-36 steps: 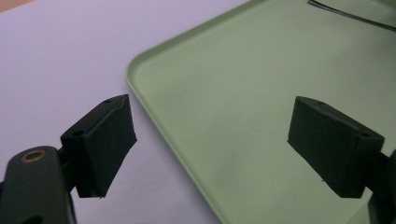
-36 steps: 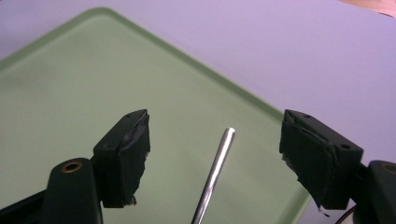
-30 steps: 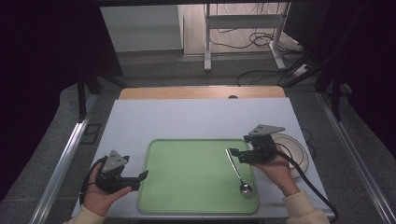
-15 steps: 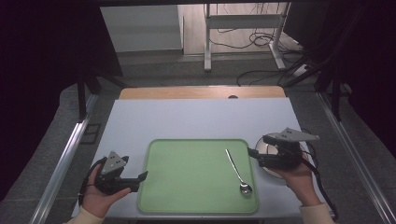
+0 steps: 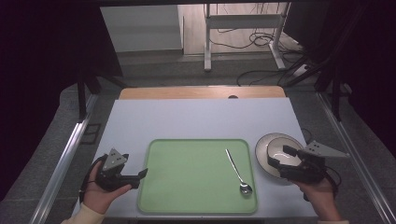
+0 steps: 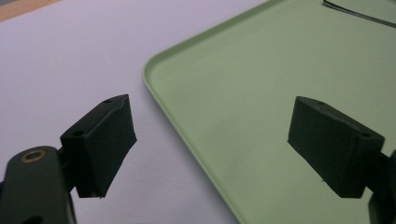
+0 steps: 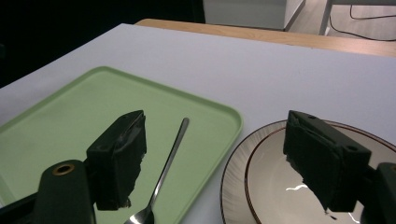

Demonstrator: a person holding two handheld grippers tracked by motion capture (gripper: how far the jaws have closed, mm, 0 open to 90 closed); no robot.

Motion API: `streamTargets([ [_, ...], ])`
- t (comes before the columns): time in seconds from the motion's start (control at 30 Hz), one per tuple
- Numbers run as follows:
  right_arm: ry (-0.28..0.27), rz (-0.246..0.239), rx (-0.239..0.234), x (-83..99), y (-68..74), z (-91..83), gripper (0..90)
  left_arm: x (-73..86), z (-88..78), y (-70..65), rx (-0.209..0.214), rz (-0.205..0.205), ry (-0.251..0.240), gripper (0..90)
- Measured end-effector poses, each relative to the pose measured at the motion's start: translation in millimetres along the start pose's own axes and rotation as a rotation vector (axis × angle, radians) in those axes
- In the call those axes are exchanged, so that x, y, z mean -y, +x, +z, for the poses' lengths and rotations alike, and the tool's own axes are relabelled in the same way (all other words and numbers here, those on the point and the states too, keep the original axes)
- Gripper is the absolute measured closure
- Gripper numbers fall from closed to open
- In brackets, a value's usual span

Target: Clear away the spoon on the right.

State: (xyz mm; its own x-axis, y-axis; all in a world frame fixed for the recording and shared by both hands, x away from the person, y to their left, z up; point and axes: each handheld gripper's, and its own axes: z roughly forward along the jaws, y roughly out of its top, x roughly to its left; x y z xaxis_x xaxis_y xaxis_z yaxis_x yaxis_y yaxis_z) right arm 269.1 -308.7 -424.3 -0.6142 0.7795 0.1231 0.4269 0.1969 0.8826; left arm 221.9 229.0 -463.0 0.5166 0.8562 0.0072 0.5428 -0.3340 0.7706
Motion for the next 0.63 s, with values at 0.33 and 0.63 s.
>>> streamTargets([
  [0.33,0.012,-0.033,0.008,-1.8,7.3,2.6,20.3,0.3,-1.1,0.3,0.001,-0.008,-0.004,14.6],
  [0.63,-0.019,-0.008,0.004,-3.8,4.5,1.1,19.4,-3.5,3.7,4.5,0.009,-0.030,-0.005,14.5],
])
